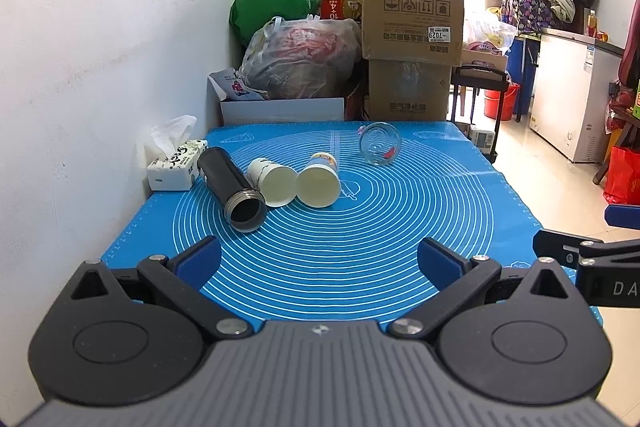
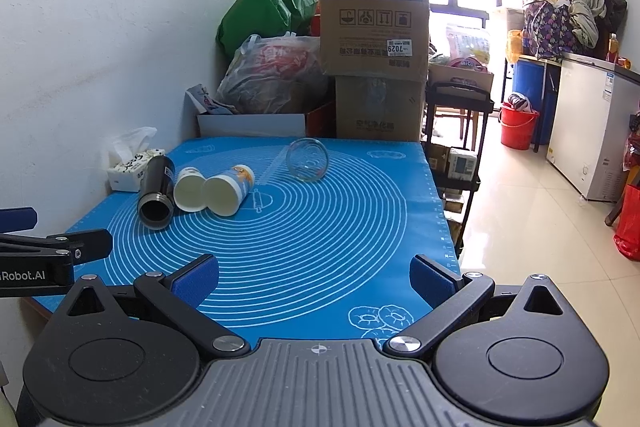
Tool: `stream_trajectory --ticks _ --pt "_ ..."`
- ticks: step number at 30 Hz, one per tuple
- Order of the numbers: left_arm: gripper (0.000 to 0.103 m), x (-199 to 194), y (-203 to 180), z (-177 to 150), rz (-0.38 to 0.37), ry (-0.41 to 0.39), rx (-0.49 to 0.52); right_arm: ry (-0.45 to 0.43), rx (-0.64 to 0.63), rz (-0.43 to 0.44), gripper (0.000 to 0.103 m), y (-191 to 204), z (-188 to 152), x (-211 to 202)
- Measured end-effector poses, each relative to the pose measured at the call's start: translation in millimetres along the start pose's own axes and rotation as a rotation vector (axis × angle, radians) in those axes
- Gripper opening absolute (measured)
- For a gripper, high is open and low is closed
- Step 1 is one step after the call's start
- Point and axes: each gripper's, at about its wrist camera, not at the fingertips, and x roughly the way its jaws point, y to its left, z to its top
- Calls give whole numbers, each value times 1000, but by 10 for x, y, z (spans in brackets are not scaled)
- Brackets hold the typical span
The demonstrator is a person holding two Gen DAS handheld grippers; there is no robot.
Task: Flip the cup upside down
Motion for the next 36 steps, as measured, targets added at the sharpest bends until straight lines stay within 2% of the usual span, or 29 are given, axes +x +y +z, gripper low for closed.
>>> stream_trajectory --ticks 36 --pt "103 6 30 21 -1 -3 -4 3 0 11 103 13 3 -7"
